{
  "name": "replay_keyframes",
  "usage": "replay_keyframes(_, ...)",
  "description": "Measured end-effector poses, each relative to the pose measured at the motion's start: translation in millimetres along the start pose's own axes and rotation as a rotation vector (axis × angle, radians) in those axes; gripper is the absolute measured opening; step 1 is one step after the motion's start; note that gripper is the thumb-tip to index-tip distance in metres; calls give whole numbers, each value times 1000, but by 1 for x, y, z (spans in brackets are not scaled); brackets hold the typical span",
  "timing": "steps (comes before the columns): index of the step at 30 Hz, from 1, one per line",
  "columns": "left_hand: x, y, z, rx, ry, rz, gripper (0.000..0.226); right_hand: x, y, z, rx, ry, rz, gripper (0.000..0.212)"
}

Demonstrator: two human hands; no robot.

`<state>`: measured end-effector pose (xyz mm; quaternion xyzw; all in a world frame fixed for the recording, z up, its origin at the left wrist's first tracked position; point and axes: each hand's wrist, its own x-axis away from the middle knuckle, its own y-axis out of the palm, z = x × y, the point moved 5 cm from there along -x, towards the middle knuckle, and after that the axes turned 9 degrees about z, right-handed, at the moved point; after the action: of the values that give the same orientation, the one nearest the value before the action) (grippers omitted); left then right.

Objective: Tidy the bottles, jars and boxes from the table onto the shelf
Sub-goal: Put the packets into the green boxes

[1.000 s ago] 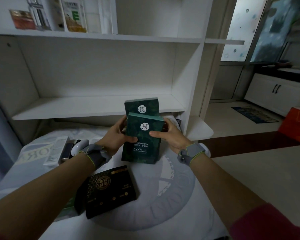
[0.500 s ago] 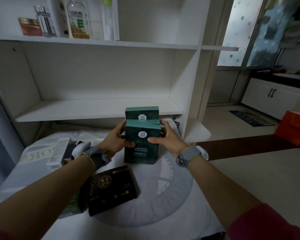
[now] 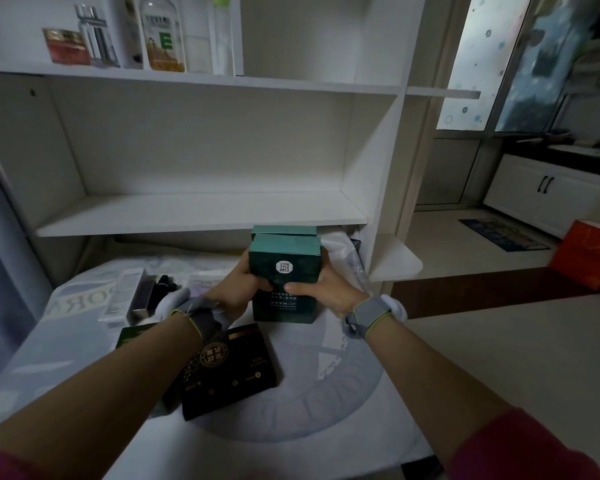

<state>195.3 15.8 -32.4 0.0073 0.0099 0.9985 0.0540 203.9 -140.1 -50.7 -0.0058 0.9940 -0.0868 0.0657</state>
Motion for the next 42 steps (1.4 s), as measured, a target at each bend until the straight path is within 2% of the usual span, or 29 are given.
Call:
replay_keyframes(8,0,0,-2,19,-15,-5,72,0,-1,9,71,34,-13,100)
replay_keyframes(12,-6,-7,-11,20,-28,13,69,3,-3,16,84,66,-18,94)
replay_keyframes(18,-15,-18,-18,23,-21,-17,76,2,-9,19,58,91,-19,89)
replay_keyframes(23,-15,-19,-25,22,-32,-43,71,0,-14,18,97,79,-16,77)
replay_keyframes(29,-12,-19,-28,-31,-16,37,58,2,-15,18,101,32,86,78)
replay_keyframes(37,-19,-28,-14,-305,120,245,38,9,-3,6,63,-31,263,72)
replay_keyframes(42,-15,-32,2,-382,149,313,42,16,1,-9,54,-61,336,63)
